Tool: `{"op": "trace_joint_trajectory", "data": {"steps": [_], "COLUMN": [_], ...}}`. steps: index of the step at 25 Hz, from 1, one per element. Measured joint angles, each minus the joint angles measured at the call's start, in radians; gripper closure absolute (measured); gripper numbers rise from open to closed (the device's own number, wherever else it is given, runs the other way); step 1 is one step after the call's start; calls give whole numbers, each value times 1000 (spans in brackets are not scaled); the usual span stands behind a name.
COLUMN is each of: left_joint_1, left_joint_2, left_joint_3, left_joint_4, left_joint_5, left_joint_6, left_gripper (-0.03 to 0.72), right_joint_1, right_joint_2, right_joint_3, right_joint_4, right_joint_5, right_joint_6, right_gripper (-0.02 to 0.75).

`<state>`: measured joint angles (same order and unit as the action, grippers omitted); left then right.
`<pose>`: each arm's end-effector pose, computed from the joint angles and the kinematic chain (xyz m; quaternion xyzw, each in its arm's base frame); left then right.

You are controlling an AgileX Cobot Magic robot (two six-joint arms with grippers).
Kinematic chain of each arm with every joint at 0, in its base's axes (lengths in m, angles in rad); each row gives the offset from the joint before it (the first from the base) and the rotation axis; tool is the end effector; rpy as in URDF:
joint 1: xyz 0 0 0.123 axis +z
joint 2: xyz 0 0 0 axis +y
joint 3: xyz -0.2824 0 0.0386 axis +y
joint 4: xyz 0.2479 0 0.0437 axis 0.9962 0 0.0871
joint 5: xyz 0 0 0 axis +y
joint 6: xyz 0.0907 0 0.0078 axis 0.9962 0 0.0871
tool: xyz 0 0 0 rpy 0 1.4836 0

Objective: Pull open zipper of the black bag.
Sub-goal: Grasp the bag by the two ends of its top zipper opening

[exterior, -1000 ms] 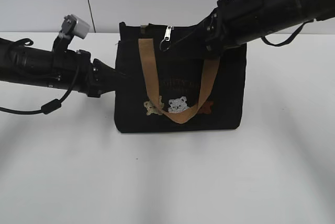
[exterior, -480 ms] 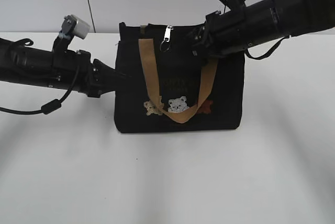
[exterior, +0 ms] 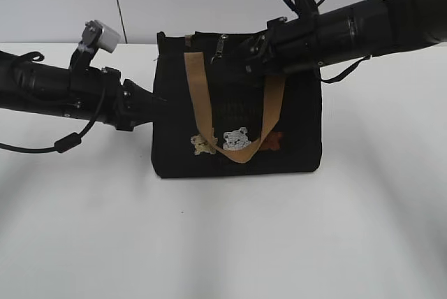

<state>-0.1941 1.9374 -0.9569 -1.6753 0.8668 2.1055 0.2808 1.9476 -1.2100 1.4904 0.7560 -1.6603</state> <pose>0.3341 -0.1361 0.1499 0.3905 0.7581 -0.3508 0.3869 0.3692 0.1714 0.1930 -0.3483 0.7880 0.3505 0.3674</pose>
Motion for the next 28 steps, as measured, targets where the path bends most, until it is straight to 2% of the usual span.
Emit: {"op": "trace_joint_trajectory", "data": {"steps": [6, 17, 20, 25, 28], "left_joint_1": [0, 0, 0, 0, 0], "left_joint_2": [0, 0, 0, 0, 0], "left_joint_3": [0, -1, -1, -2, -2], "left_joint_4": [3, 3, 3, 3, 3], "left_joint_5": [-1, -2, -2, -1, 1], "left_joint_6": [0, 0, 0, 0, 0], "left_gripper": [660, 660, 660, 660, 660], "right_joint_1": [46, 51, 50, 50, 50], "right_joint_2": [10, 11, 11, 1, -14], "right_joint_3": [-1, -1, -1, 0, 2], "right_joint_4": [1, 4, 4, 4, 1], "right_joint_5": [-67, -120, -130, -156, -180], "right_joint_6": [-43, -47, -47, -45, -40], "right_gripper": [272, 282, 359, 590, 691]}}
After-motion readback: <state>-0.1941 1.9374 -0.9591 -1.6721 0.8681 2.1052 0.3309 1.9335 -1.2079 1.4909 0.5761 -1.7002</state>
